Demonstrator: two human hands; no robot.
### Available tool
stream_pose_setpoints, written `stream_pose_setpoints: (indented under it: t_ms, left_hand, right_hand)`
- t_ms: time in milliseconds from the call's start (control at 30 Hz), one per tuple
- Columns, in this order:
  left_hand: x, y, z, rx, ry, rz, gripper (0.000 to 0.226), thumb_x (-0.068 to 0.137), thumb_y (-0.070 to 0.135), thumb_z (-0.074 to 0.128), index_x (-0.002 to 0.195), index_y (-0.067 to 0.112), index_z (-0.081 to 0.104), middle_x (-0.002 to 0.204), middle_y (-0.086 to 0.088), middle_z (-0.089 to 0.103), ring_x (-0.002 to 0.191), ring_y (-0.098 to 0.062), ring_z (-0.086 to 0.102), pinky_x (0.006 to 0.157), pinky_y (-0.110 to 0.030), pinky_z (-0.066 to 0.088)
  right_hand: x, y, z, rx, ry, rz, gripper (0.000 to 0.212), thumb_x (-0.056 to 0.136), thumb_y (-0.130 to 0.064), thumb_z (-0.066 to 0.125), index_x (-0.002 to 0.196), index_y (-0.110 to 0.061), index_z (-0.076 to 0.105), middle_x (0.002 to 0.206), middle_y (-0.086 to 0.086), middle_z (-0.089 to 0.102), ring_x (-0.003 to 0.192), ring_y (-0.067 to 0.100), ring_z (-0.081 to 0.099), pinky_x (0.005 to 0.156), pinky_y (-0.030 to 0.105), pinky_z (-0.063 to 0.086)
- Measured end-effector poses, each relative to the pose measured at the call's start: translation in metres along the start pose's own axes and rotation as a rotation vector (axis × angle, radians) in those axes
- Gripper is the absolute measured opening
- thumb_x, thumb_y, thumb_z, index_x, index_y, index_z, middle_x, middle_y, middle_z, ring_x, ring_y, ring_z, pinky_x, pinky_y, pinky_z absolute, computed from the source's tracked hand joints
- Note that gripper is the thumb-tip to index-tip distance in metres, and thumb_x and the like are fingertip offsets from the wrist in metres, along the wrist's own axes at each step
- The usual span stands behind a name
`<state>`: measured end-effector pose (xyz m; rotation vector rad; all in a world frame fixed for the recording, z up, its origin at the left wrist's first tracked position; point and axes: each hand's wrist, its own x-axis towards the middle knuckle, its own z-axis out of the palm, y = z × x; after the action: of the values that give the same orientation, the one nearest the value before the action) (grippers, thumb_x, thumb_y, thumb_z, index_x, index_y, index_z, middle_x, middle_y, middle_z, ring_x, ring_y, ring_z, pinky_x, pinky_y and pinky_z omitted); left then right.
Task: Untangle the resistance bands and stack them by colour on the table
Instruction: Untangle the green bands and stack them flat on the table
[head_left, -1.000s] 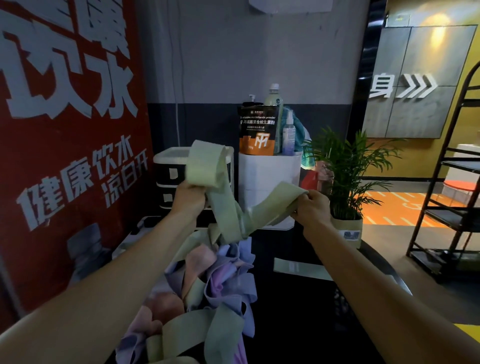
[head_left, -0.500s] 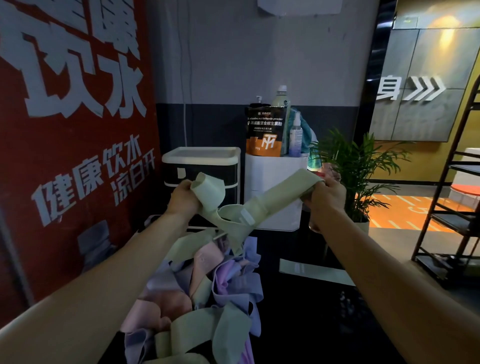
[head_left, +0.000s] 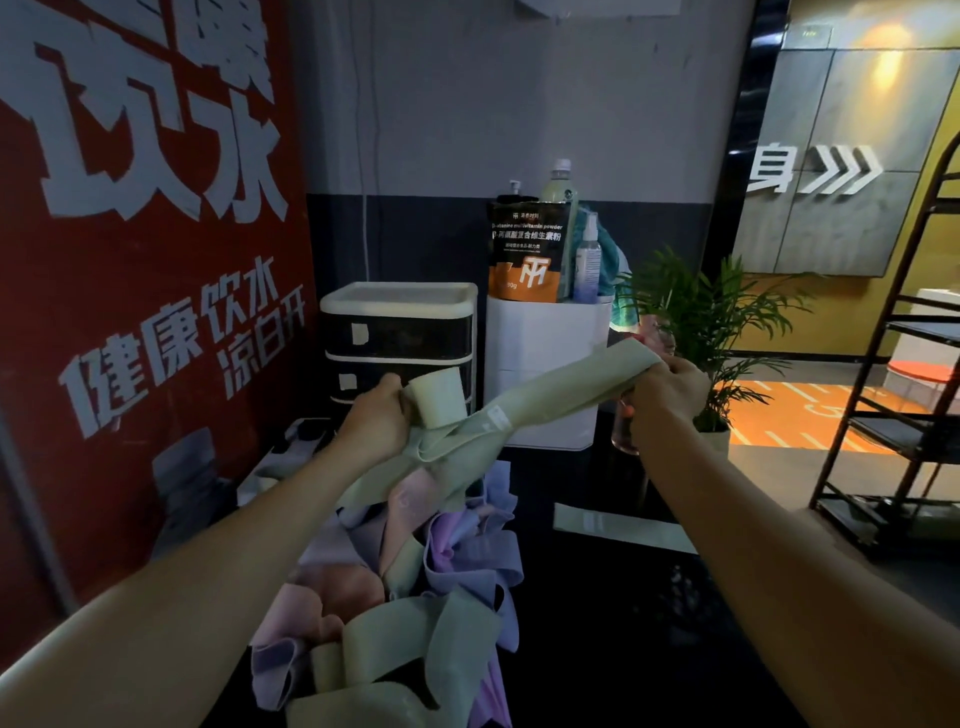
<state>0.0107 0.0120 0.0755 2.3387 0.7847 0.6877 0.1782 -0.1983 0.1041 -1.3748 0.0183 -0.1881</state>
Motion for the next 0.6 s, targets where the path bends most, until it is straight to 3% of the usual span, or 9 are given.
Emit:
stream_pose_setpoints:
  t_ms: [133,267,433,533,600]
  left_hand:
    - [0.001,-0.005,0.0,0.025,0.02,-0.055,0.011,0.096,0.014,0.039,0.088,0.007,0.04,0.104,-0.024,0.056,0.091,-0.036,0.053,0.07,-0.029,0.032]
    - [-0.007,-0.015,0.008,-0.05,0.023,-0.108,0.012,0.096,0.013,0.038,0.089,0.005,0.044,0.097,-0.024,0.052,0.099,-0.041,0.053,0.072,-0.037,0.037]
    - [-0.015,-0.031,0.021,-0.076,0.05,-0.107,0.011,0.096,0.012,0.038,0.093,0.006,0.046,0.106,-0.026,0.057,0.103,-0.04,0.053,0.08,-0.039,0.04]
    - [-0.018,-0.033,0.025,-0.126,0.054,-0.11,0.014,0.098,0.014,0.036,0.088,0.01,0.046,0.089,-0.011,0.055,0.099,-0.033,0.053,0.075,-0.03,0.034]
    - [-0.023,-0.032,0.027,-0.176,0.065,-0.122,0.018,0.099,0.014,0.035,0.104,0.012,0.052,0.102,-0.009,0.057,0.11,-0.03,0.051,0.083,-0.029,0.036]
  right_hand:
    - [-0.007,0.019,-0.004,-0.084,-0.164,0.035,0.024,0.088,0.005,0.048,0.099,-0.006,0.066,0.099,0.017,0.062,0.092,0.032,0.063,0.066,0.036,0.055]
    - [-0.019,0.054,-0.008,-0.364,-0.378,-0.01,0.025,0.087,0.007,0.047,0.098,-0.002,0.067,0.102,0.016,0.062,0.099,0.034,0.061,0.09,0.045,0.052]
    - [-0.037,0.077,-0.009,-0.85,-0.772,-0.19,0.031,0.083,0.004,0.052,0.112,0.002,0.064,0.116,0.021,0.063,0.11,0.033,0.058,0.091,0.032,0.046]
    - [-0.062,0.075,0.002,-0.813,-0.922,-0.379,0.029,0.083,0.008,0.049,0.109,0.013,0.059,0.11,0.03,0.061,0.103,0.041,0.058,0.088,0.044,0.048]
    - [-0.082,0.075,0.008,-0.775,-1.049,-0.432,0.029,0.091,-0.004,0.053,0.117,0.007,0.059,0.11,0.02,0.063,0.098,0.028,0.061,0.081,0.033,0.049]
